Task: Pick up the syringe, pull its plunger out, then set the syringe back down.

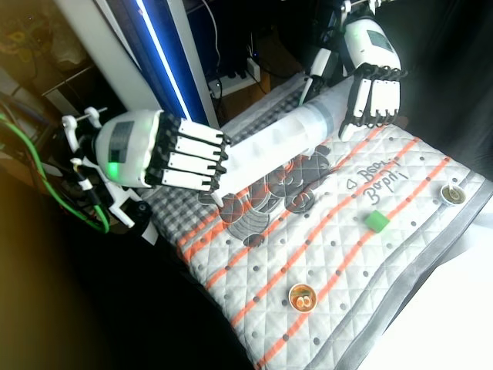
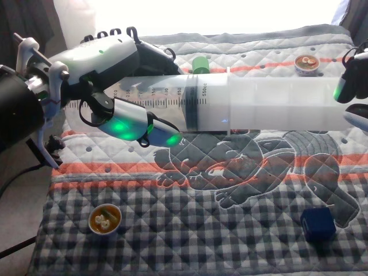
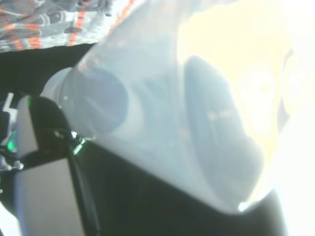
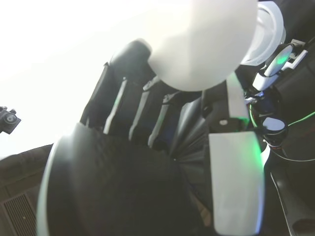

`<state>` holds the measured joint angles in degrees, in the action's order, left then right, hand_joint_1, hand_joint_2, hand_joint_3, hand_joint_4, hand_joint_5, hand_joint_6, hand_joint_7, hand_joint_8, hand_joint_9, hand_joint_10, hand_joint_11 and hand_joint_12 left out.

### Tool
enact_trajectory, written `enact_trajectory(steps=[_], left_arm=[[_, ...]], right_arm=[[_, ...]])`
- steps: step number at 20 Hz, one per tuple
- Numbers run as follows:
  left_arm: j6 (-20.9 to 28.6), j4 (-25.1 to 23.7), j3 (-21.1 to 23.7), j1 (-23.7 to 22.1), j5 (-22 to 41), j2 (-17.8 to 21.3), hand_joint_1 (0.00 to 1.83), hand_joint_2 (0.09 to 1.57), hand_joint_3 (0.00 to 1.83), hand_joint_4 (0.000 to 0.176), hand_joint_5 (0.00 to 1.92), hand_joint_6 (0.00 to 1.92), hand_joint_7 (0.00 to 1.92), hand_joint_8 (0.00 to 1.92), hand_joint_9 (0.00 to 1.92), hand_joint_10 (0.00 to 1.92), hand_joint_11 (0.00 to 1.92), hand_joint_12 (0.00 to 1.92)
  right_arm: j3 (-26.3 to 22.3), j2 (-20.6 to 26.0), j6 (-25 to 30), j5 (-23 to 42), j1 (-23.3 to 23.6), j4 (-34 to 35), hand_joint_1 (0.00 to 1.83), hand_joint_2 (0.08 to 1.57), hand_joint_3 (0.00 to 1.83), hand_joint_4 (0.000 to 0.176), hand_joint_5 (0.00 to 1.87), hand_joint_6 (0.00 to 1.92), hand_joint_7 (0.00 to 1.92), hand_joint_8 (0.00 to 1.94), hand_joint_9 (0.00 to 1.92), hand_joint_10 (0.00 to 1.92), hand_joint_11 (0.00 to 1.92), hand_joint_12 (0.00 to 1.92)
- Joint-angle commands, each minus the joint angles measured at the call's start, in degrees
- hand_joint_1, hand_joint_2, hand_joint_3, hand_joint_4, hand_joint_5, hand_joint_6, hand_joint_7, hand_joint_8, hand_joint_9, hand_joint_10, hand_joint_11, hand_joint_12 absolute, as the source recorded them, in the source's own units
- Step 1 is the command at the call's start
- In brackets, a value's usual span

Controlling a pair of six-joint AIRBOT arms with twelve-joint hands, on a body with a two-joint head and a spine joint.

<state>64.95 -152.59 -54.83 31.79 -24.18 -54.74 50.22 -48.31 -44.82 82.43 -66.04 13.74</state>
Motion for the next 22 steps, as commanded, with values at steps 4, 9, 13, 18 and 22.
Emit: enact_trajectory(steps=[4, 9, 13, 18, 22], left_arm=[[1.03, 0.73, -0.40, -0.35, -8.59, 0.79, 1.19, 1.25, 0.00, 0.000, 0.91, 1.08, 0.55, 1.61, 0.46, 1.53, 0.38, 1.92], [1.03, 1.29, -0.49, -0.05, -8.62, 0.75, 1.19, 1.25, 0.00, 0.000, 0.91, 1.08, 0.55, 1.61, 0.51, 1.49, 0.47, 1.87], [1.02, 1.29, -0.51, 0.07, -8.61, 0.45, 1.20, 1.23, 0.00, 0.000, 0.92, 1.10, 0.59, 1.55, 0.56, 1.48, 0.48, 1.89], [1.02, -0.04, -1.11, -0.41, -6.72, -1.23, 1.19, 1.26, 0.00, 0.000, 0.90, 1.05, 0.52, 1.69, 0.48, 1.69, 0.49, 1.92], [1.02, -0.54, -3.56, -1.22, -2.72, -4.61, 1.20, 1.23, 0.00, 0.000, 0.95, 0.96, 0.58, 1.63, 0.41, 1.62, 0.28, 1.92]], right_arm=[[0.19, 0.50, -0.24, 7.35, 0.16, 1.25, 1.19, 1.18, 0.00, 0.024, 0.86, 1.19, 0.85, 1.29, 0.69, 1.49, 0.59, 1.77], [0.12, 0.50, -0.24, 7.55, 0.17, 1.25, 1.24, 1.06, 0.00, 0.000, 0.66, 0.79, 0.64, 0.71, 0.59, 0.83, 0.45, 1.23], [0.06, 0.50, -0.24, 7.73, 0.17, 1.24, 1.18, 0.89, 0.00, 0.000, 0.54, 0.13, 0.52, 0.02, 0.47, 0.10, 0.01, 1.23], [0.07, 0.50, -0.24, 7.93, 0.17, 1.23, 1.03, 0.83, 0.00, 0.013, 0.23, 0.00, 0.23, 0.00, 0.22, 0.00, 0.00, 0.85], [0.11, 0.50, -0.24, 8.22, 0.17, 1.21, 0.98, 0.80, 0.00, 0.087, 0.11, 0.00, 0.05, 0.00, 0.10, 0.00, 0.00, 0.66]])
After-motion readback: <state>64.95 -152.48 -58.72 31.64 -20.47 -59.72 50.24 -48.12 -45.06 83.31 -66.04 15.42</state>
